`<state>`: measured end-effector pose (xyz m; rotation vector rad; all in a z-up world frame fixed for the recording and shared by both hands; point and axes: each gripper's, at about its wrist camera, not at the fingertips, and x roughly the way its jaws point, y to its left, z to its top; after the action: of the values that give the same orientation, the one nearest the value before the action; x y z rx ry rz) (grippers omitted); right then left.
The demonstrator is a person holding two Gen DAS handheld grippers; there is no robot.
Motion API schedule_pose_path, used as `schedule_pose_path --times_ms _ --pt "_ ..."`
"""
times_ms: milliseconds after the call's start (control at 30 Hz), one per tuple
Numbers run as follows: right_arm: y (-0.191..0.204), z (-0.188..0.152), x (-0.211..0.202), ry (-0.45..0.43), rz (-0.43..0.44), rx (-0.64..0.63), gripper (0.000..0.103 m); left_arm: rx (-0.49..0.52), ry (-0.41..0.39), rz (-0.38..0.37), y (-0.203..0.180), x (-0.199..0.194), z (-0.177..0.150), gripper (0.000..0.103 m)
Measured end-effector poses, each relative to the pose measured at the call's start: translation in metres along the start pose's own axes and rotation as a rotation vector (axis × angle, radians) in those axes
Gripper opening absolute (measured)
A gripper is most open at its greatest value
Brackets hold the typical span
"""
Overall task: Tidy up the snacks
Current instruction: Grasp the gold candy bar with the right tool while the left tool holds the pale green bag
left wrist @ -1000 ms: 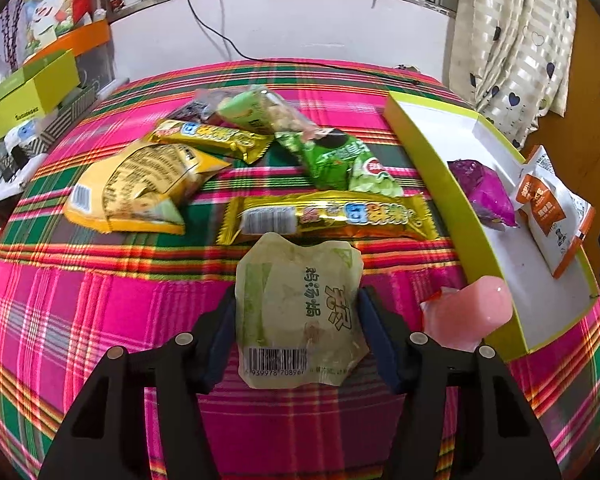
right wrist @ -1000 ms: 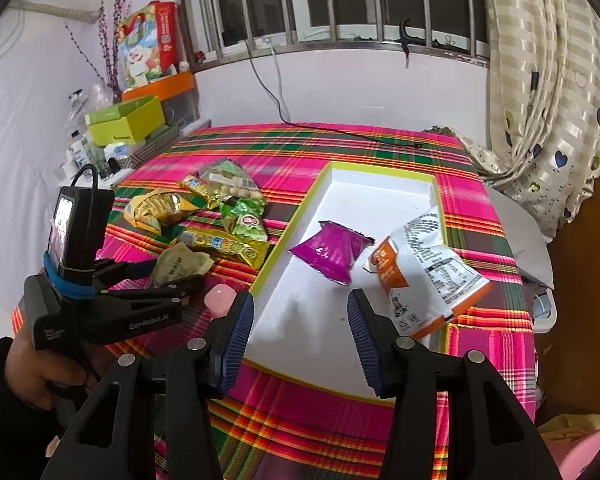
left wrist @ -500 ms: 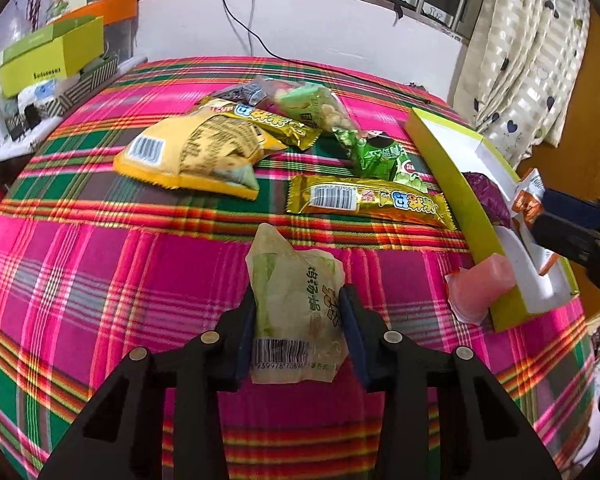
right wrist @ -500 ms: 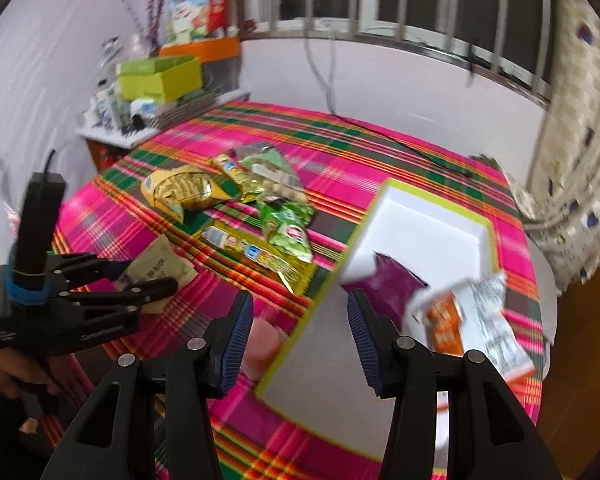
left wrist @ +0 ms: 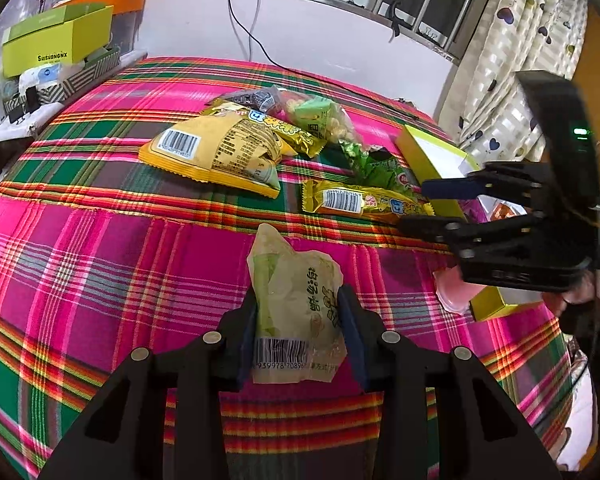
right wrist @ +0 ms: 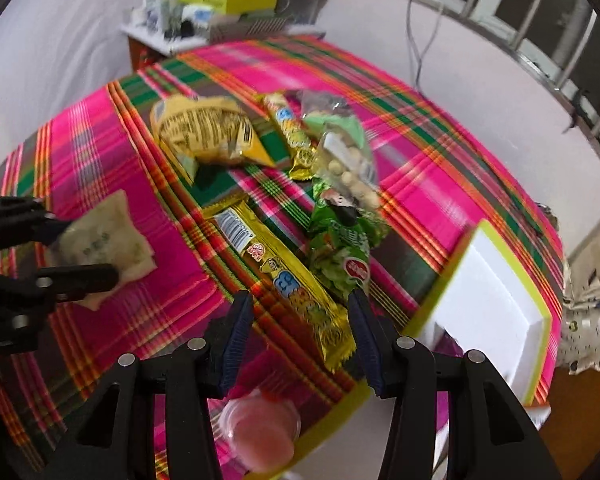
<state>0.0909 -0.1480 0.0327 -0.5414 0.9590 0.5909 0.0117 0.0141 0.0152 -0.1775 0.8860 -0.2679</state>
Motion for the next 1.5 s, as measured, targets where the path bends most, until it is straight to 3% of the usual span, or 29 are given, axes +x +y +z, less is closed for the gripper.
schedule_pose_path --times_ms 100,167,300,800,1067,1167,1500 --pt "0.003 0.005 0.013 0.039 -0.004 -0.028 0.046 -0.007 -0.004 -0.015 0.004 -0.003 0.000 0.039" --pt "0.004 0.008 0.016 0.039 0.013 -0.027 0.029 -0.009 -0.009 -0.020 0.006 -0.005 0.000 0.039" --pt "0.008 0.011 0.015 0.022 0.029 -0.018 0.020 -0.015 -0.013 -0.023 0.009 -0.008 0.000 0.039" --pt "0.025 0.000 -0.030 -0.117 0.105 0.096 0.020 -0.012 -0.028 -0.021 0.001 -0.022 -0.005 0.039" --pt "0.036 -0.020 -0.026 -0.070 0.198 0.157 0.021 -0.013 -0.030 -0.013 0.000 -0.028 -0.009 0.039" --pt "0.040 -0.021 -0.018 -0.052 0.198 0.155 0.032 -0.016 -0.025 -0.010 0.001 -0.028 -0.011 0.039" --pt "0.049 -0.014 -0.004 -0.046 0.194 0.169 0.031 -0.032 -0.013 0.000 0.008 -0.028 -0.017 0.039"
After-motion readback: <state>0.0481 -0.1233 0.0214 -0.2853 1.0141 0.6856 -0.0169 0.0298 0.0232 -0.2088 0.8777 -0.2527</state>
